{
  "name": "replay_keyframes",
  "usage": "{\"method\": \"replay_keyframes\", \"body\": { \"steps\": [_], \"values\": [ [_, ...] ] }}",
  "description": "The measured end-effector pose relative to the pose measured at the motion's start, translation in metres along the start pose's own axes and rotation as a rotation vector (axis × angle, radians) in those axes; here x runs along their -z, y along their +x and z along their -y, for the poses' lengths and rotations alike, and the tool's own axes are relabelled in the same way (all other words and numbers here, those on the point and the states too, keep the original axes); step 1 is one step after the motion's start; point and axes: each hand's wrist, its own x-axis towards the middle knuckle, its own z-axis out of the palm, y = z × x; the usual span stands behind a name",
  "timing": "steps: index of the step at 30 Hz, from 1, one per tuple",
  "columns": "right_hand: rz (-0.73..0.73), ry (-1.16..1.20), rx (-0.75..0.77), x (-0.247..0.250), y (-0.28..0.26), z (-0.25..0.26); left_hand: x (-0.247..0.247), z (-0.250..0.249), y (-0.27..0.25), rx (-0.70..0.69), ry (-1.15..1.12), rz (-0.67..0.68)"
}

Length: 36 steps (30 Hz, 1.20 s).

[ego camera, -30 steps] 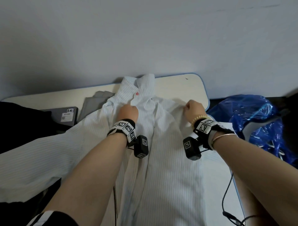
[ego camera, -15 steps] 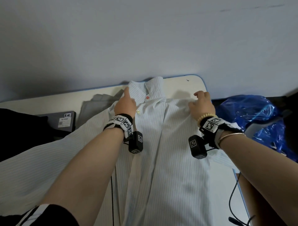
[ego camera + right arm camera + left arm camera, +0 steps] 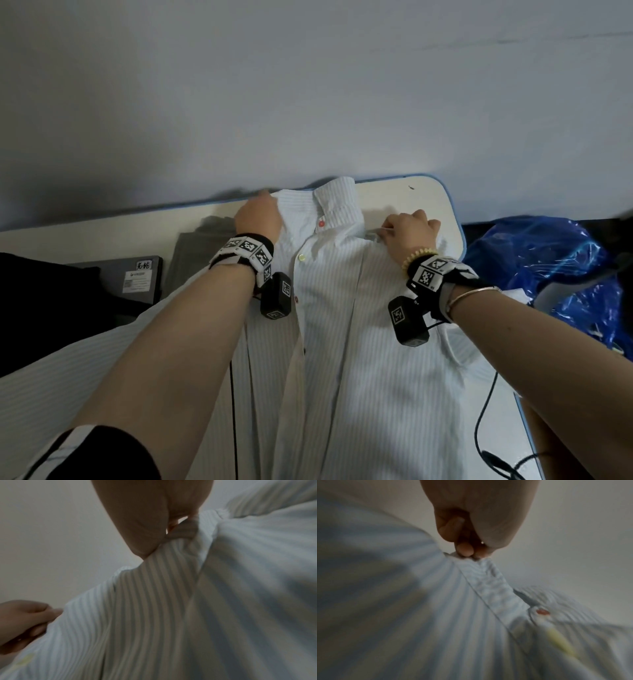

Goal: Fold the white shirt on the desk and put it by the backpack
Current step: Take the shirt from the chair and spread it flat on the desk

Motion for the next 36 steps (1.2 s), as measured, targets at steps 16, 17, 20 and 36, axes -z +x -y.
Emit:
{"method": "replay_keyframes", "body": {
  "steps": [16, 17, 20, 36],
  "values": [
    [-0.071, 0.071, 0.353, 0.003, -0.008, 0.041, -0.017, -0.03, 0.0, -0.277, 0.112, 0.121],
    [-0.043, 0.046, 0.414, -0.002, -0.009, 0.043, -0.019, -0.032, -0.001, -0.293, 0.153, 0.117],
    [0.117, -0.014, 0.513, -0.012, -0.012, 0.042, -0.025, -0.033, 0.003, -0.31, 0.209, 0.13],
    [0.342, 0.228, 0.458, -0.011, -0.02, 0.027, -0.01, -0.048, 0.0, -0.049, -0.418, 0.149]
  ]
}}
